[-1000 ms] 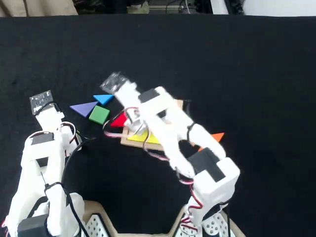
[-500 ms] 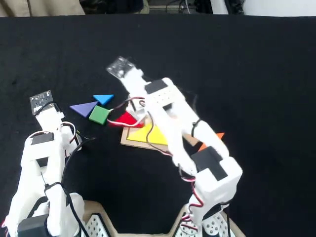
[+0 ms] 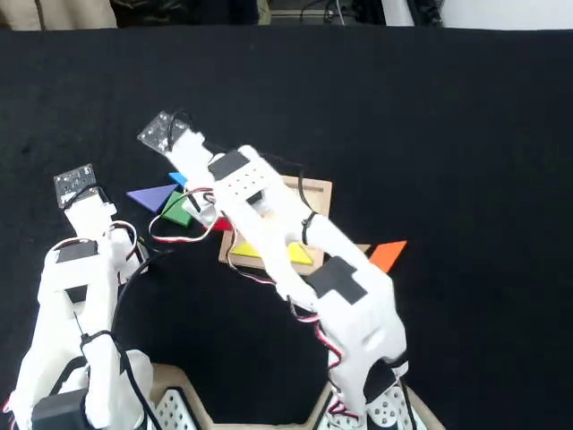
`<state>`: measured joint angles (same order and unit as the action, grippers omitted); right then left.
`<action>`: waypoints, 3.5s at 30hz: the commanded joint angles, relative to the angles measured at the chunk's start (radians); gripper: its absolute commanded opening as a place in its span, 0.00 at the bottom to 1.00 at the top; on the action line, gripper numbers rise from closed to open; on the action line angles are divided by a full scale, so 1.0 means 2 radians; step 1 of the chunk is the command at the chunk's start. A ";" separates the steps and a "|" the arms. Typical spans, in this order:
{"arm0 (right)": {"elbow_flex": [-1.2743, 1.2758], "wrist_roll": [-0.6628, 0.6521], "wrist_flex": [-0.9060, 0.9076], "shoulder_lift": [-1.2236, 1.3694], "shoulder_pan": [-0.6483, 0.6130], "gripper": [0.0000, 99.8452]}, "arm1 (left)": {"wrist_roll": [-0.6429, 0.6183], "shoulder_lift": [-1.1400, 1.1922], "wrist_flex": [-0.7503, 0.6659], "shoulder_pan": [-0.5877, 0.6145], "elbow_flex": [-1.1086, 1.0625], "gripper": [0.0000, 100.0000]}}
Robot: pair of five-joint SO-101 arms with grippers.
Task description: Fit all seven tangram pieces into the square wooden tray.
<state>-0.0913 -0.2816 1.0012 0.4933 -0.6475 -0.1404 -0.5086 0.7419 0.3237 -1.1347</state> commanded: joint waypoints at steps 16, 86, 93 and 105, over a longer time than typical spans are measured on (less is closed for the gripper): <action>0.086 0.001 0.090 -0.131 0.012 0.01 | 0.002 -0.013 -0.008 -0.004 0.002 0.15; 0.413 0.009 -0.024 -0.481 0.275 0.01 | 0.247 -0.035 0.270 0.075 0.287 0.16; 0.482 0.080 -0.094 -0.480 0.275 0.01 | 0.375 -0.036 0.388 0.175 0.340 0.16; 0.478 0.096 -0.094 -0.480 0.266 0.01 | 0.213 -0.040 0.177 0.056 0.135 0.16</action>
<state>0.8753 -0.0990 0.8247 -0.4273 -0.1442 0.4994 -0.5639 1.2313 0.6306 -0.7894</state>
